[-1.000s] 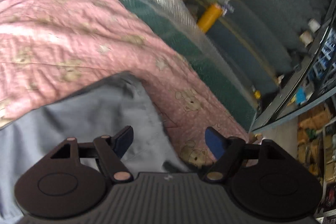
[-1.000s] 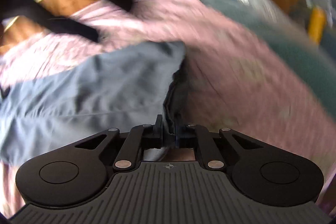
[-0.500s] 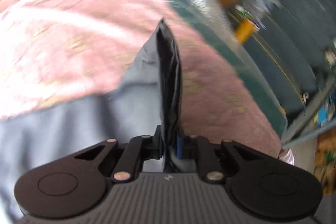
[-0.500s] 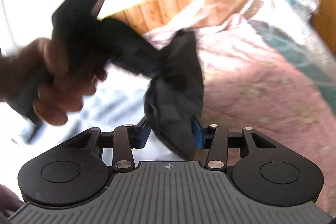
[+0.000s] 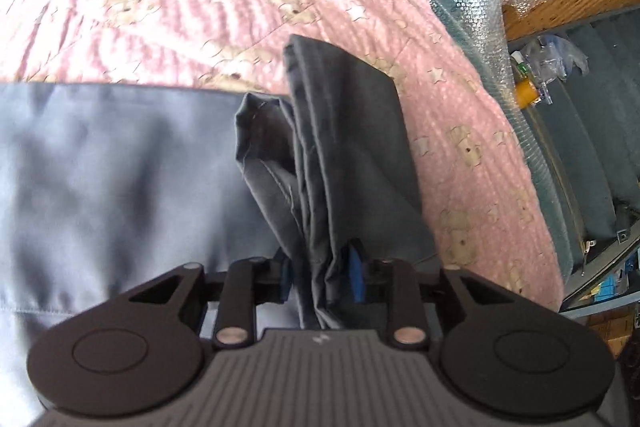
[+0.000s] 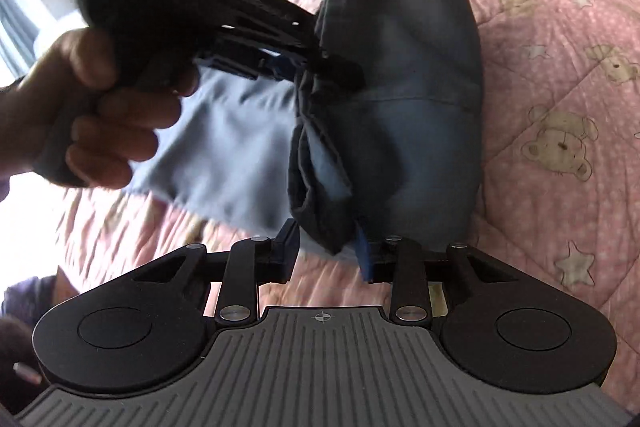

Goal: Fold clothes

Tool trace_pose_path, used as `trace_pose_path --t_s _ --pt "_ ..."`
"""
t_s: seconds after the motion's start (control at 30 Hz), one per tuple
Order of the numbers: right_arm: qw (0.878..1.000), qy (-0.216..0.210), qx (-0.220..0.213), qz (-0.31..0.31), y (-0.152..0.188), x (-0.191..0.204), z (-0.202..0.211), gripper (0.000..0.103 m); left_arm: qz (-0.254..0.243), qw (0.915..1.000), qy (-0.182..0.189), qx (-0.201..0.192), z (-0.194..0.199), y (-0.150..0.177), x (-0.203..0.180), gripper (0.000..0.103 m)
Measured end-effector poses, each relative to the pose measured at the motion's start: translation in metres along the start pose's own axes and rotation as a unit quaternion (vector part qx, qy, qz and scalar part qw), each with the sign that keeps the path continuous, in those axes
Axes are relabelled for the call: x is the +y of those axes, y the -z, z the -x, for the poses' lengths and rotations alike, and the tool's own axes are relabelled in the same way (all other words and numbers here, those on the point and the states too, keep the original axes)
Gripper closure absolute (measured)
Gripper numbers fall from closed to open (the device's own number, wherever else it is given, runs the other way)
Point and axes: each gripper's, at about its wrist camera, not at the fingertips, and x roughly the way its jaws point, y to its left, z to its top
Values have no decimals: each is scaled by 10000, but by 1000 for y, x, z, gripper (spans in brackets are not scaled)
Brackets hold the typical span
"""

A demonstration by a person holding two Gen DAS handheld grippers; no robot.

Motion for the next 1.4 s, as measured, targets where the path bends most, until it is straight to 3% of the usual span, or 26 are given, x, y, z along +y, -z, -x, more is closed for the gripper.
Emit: trace_pose_path --t_s 0.07,0.17,0.27,0.37,0.43,0.53,0.63,0.7,0.73,0.83,0.93,1.07,1.13,1.2,1.27,1.33,1.4 --pt "9990 -110 -410 -116 -8 0 17 68 72 10000 39 -52 1 1 5 70" --pt "9949 151 -872 -474 -19 -6 33 68 125 9993 158 -317 5 -4 6 64" --pt "9960 477 -615 -435 -19 -14 12 72 82 9996 -182 -222 -4 -11 9 61" --pt "9976 681 14 93 -2 -2 -24 88 -32 9984 -556 -104 -13 -17 10 62" --pt "9954 846 -83 437 4 8 -25 87 -250 9972 -690 -152 -12 -16 6 62" --pt "9961 823 5 305 -7 10 -19 85 -362 9967 -662 -305 -9 -17 2 62" --pt "9945 932 -391 259 -14 14 -3 83 -356 9960 -652 -497 -9 -32 2 61" --pt "9934 1056 -437 120 -14 10 -2 82 -446 9941 -820 -551 -19 -40 -3 62" --pt "9938 1075 -279 67 -13 6 -9 82 -495 9930 -958 -482 -26 -42 -5 67" --pt "9924 1135 -236 410 -2 7 -16 85 -613 9892 -1291 -326 -39 -47 -11 66" --pt "9940 1033 -111 346 -8 5 -8 84 -571 9891 -1278 -448 -20 -45 -16 66" --pt "9918 1047 -676 300 -22 7 18 81 -399 9885 -1036 -1022 32 -26 -19 63" --pt "9920 1040 -689 212 -21 2 19 81 -299 9934 -652 -894 37 -11 -23 63" --pt "9935 1031 -472 121 -15 -4 8 81 -396 9969 -445 -517 25 6 -26 63" --pt "9943 1021 -263 128 -7 -8 -7 81 -647 9954 -681 -193 3 24 -28 63" --pt "9940 1013 -348 236 -9 -6 -7 80 -970 9914 -854 -209 -5 35 -33 55" --pt "9938 1033 -344 245 -16 -3 -5 79 -954 9916 -871 -92 0 32 -38 57"
